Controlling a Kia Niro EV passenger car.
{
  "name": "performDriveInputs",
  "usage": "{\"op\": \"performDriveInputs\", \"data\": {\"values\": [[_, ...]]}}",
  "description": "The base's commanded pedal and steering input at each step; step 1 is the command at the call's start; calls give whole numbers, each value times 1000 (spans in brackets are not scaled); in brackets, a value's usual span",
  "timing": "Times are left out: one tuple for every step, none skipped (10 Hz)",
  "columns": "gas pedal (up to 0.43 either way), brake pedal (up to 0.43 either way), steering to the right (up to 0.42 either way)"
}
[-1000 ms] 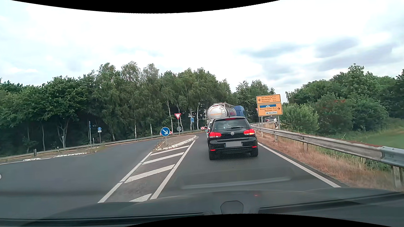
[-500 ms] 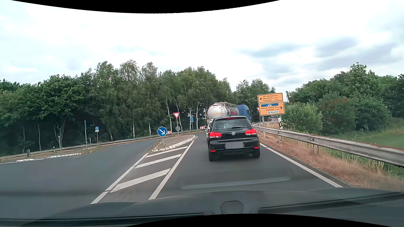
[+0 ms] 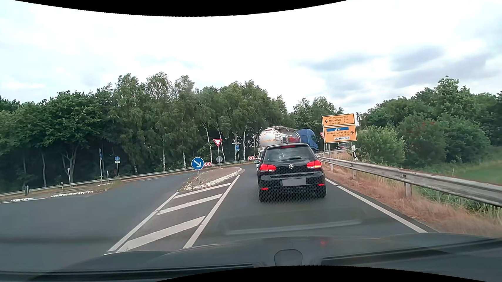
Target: Follow the waypoints while adhering to traffic rules and regulations
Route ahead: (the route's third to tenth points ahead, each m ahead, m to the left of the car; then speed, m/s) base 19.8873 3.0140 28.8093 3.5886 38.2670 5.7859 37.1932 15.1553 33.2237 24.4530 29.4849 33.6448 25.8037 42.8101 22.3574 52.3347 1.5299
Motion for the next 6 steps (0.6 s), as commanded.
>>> {"op": "performDriveInputs", "data": {"values": [[0,0,8],[0,0,8],[0,0,8],[0,0,8],[0,0,7],[0,0,7]]}}
